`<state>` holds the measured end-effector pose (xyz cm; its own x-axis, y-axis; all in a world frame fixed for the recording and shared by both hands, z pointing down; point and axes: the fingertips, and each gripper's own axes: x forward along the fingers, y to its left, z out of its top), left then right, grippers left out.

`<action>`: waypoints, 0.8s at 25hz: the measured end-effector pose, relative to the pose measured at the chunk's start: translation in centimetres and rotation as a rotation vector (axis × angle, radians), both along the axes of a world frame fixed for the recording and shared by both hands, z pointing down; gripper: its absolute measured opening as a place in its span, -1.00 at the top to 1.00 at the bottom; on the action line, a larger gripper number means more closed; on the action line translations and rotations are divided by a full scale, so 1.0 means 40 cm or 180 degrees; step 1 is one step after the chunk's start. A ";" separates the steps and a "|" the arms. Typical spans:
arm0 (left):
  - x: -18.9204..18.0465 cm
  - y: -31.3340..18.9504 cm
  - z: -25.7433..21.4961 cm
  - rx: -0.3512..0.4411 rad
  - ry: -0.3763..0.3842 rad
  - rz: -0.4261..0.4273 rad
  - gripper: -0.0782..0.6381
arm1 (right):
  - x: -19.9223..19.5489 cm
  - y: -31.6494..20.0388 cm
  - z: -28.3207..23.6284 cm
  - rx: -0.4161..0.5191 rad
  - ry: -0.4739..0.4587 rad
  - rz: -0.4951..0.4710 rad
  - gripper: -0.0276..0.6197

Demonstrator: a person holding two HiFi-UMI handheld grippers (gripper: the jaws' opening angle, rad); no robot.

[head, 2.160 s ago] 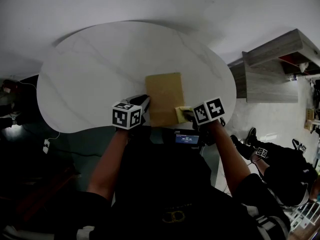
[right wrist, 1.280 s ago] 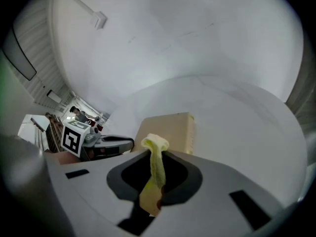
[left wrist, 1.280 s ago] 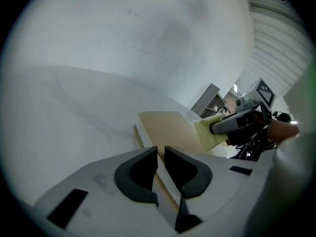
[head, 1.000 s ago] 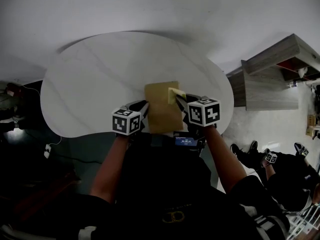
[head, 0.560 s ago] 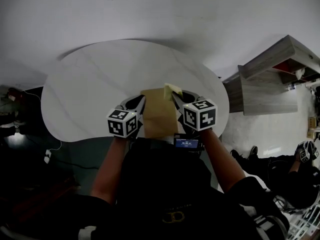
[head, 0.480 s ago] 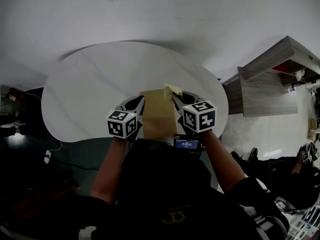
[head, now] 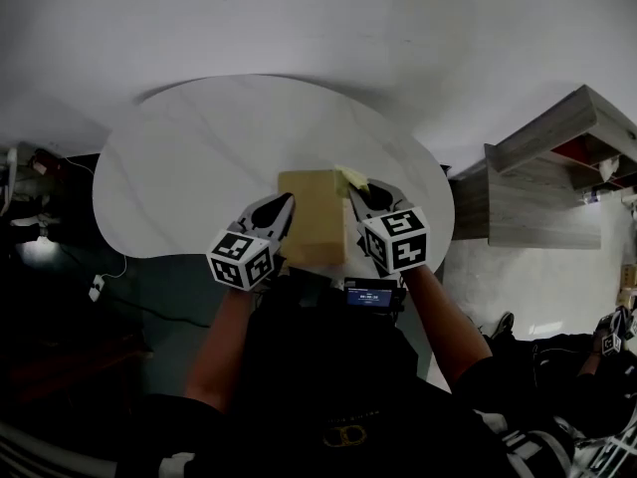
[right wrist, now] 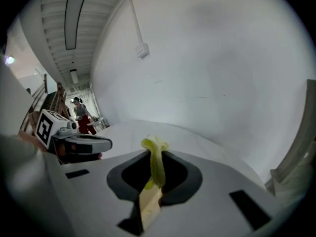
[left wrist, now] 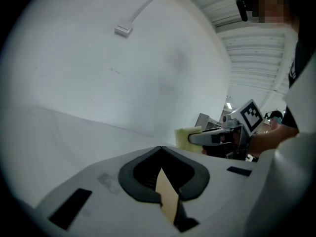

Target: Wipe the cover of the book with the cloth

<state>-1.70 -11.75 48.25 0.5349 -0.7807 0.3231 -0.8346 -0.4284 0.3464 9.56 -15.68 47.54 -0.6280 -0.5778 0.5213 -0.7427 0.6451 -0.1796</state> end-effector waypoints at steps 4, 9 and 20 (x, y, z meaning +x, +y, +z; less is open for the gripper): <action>0.016 0.061 -0.004 0.0040 0.0088 0.0072 0.76 | 0.011 0.034 0.010 0.0017 0.0003 0.0044 0.64; 0.021 0.117 -0.016 0.0095 0.0243 0.0189 0.76 | 0.021 0.096 0.005 0.0042 0.0012 0.0112 0.64; -0.076 0.300 -0.077 0.0375 0.0265 0.0188 0.76 | -0.024 0.273 -0.078 0.0458 0.0078 0.0441 0.64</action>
